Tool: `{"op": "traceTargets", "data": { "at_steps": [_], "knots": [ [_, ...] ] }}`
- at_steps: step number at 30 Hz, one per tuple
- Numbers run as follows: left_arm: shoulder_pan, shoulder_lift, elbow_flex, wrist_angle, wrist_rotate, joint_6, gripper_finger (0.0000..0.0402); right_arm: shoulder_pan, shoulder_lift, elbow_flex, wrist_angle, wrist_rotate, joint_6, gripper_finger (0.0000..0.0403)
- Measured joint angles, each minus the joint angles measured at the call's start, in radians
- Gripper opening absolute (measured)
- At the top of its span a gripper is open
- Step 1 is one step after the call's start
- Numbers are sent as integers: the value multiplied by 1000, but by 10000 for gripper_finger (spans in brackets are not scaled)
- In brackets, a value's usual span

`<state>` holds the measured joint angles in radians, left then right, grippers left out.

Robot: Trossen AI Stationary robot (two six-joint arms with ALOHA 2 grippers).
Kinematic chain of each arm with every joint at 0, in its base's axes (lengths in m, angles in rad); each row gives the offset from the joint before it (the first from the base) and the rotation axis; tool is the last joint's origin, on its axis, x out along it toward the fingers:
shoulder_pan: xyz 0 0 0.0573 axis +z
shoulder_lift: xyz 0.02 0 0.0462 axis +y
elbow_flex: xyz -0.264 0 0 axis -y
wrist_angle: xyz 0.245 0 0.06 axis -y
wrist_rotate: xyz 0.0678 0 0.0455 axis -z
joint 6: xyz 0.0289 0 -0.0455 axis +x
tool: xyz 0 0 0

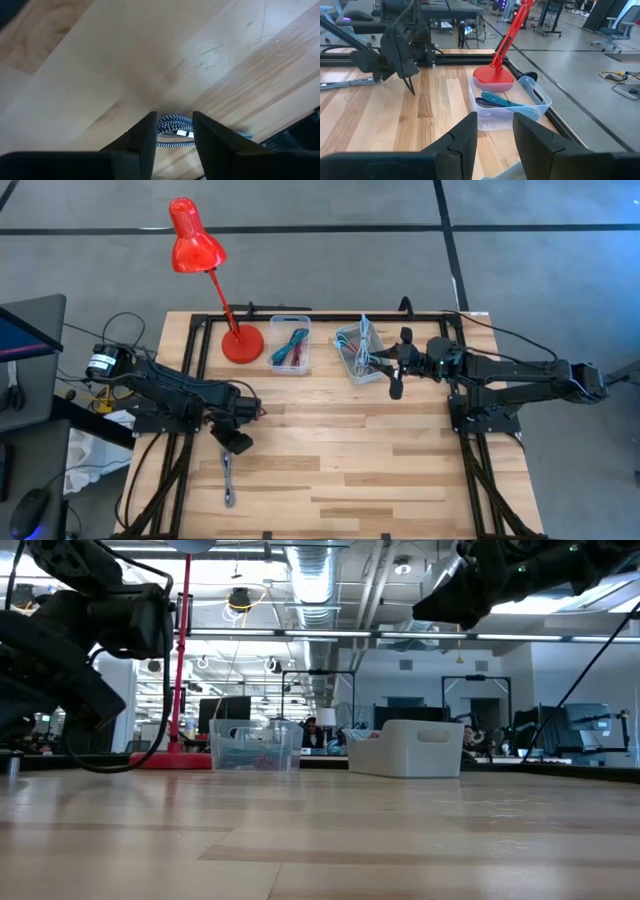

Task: Pick & Place USB Port
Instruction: Put the black patterned USB cable into the transparent bin

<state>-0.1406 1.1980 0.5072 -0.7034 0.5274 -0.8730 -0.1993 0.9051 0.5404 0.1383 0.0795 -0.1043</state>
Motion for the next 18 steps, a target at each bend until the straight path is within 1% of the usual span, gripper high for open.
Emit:
{"op": "traceTargets", "data": {
  "at_steps": [4,7,9,15,18],
  "knots": [
    [-4,0,0,-46,15,16,134,0,0,0,2,0,0,118],
    [-15,0,0,-116,53,97,139,0,0,0,1,0,0,118],
    [-23,0,0,-150,61,131,142,0,0,0,1,0,0,118],
    [-24,0,0,-139,69,133,143,0,0,0,1,0,0,118],
    [-24,0,0,-107,68,133,143,0,0,0,1,0,0,118]
  ]
}}
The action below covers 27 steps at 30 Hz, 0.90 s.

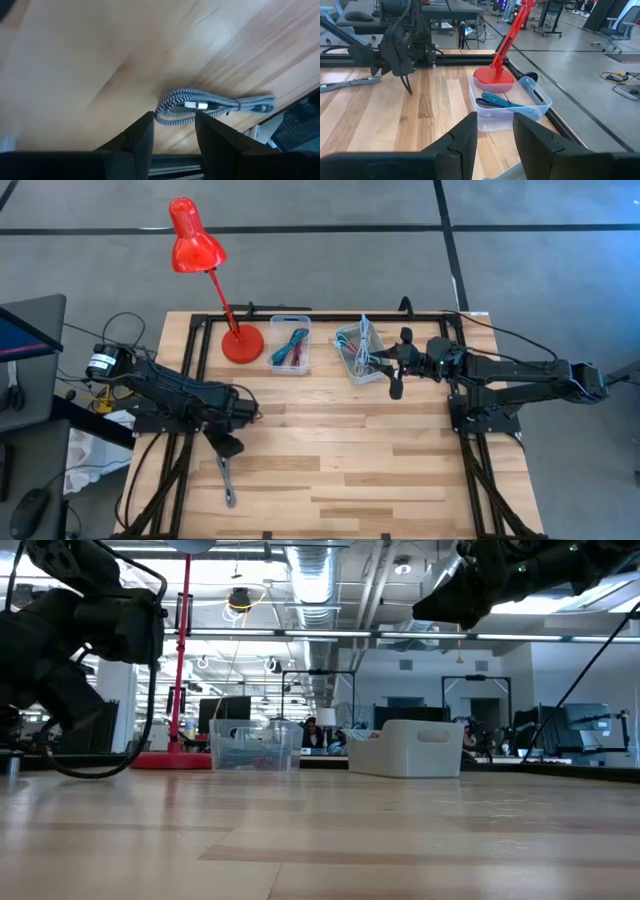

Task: Pick & Place USB Port
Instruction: Put the black patterned USB cable into the transparent bin

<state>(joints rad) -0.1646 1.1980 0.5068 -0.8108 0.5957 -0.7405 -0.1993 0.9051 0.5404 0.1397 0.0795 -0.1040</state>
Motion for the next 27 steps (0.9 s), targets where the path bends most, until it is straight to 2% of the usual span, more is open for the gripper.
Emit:
{"op": "traceTargets", "data": {
  "at_steps": [5,12,21,27],
  "knots": [
    [0,0,0,63,-5,-1,143,0,0,0,0,0,0,118],
    [-7,0,0,68,-55,-8,142,0,0,0,-4,0,0,118],
    [-99,0,-25,113,-64,-61,140,1,0,0,-5,0,0,118],
    [-127,-4,-79,186,-44,-63,106,1,0,0,-6,0,0,118]
  ]
}}
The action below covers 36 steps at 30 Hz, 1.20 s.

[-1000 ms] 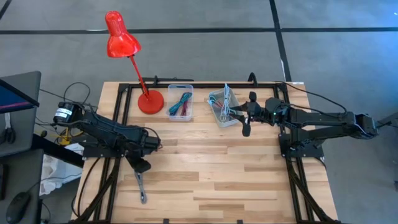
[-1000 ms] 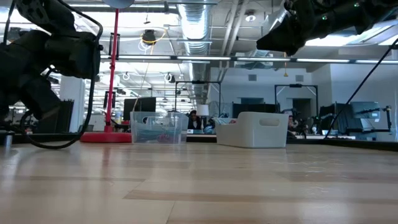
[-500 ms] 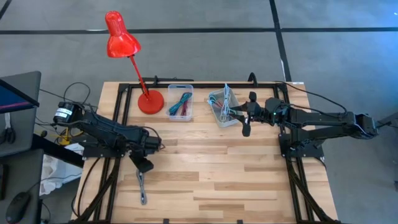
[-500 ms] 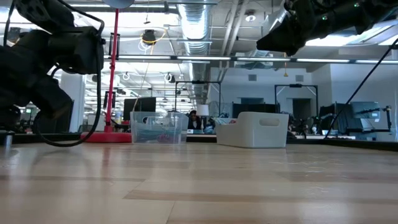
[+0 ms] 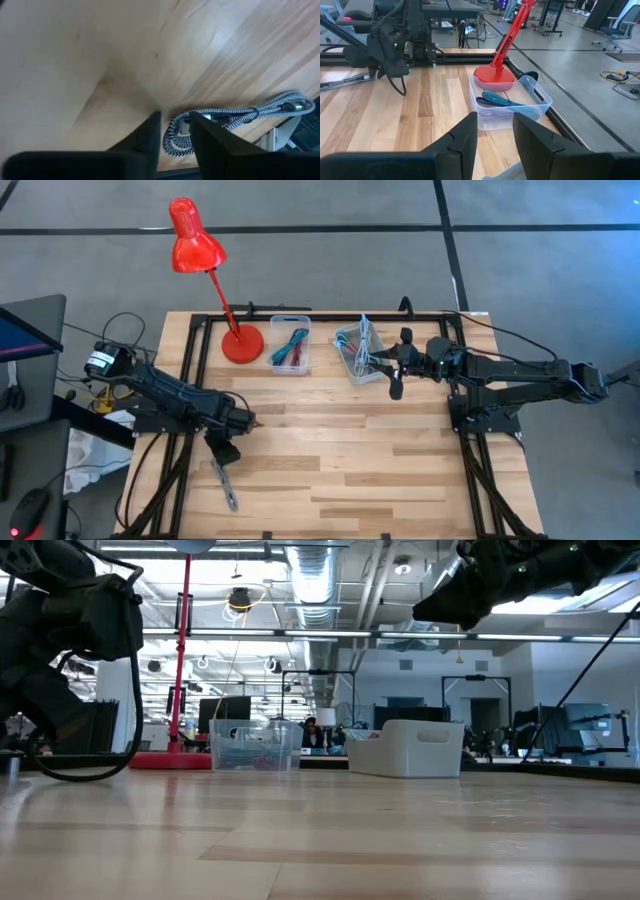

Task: Pick & Place USB Port
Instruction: Put the black patterned USB cable into the transparent bin

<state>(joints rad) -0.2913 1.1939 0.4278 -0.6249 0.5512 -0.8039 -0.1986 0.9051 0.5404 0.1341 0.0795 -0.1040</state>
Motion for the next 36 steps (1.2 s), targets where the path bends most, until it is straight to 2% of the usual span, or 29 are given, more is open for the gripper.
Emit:
{"op": "traceTargets", "data": {
  "at_steps": [6,10,17,22,30,36],
  "knots": [
    [0,2,-7,2,3,12,12,0,0,0,0,0,0,118],
    [0,3,-8,7,6,18,4,0,0,0,0,0,0,118],
    [30,0,-5,48,-7,154,2,-1,0,0,0,0,0,118],
    [110,-40,49,120,-161,294,2,-9,0,0,0,0,0,118],
    [210,-170,145,196,-325,459,1,-41,0,0,-17,0,0,118],
    [234,-230,161,177,-319,418,2,-45,0,-1,-56,0,0,118]
  ]
}}
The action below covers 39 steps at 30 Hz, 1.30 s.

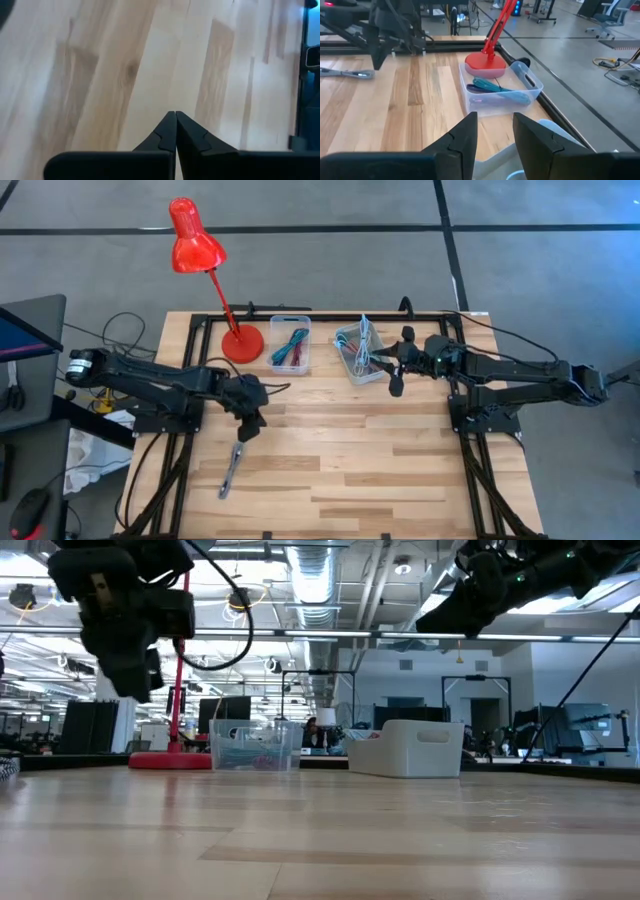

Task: Pick & Place USB Port
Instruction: Put the black patterned USB cable into the transparent bin

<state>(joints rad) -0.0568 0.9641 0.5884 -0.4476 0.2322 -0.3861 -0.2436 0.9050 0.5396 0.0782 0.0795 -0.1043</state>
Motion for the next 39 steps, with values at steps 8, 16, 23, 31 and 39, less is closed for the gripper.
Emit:
{"op": "traceTargets", "data": {
  "at_steps": [8,16,23,31,39],
  "knots": [
    [-1,-8,0,-76,-13,-97,5,-1,0,0,-5,0,0,118],
    [27,-8,0,-229,-69,-203,41,-1,0,0,-5,0,0,118],
    [13,-8,0,-270,65,-318,86,-1,0,0,-15,0,0,118],
    [-29,-8,1,-312,132,-449,114,-1,0,0,-15,0,0,118],
    [-55,13,-20,-379,130,-469,128,-1,0,0,-15,0,0,118]
  ]
}}
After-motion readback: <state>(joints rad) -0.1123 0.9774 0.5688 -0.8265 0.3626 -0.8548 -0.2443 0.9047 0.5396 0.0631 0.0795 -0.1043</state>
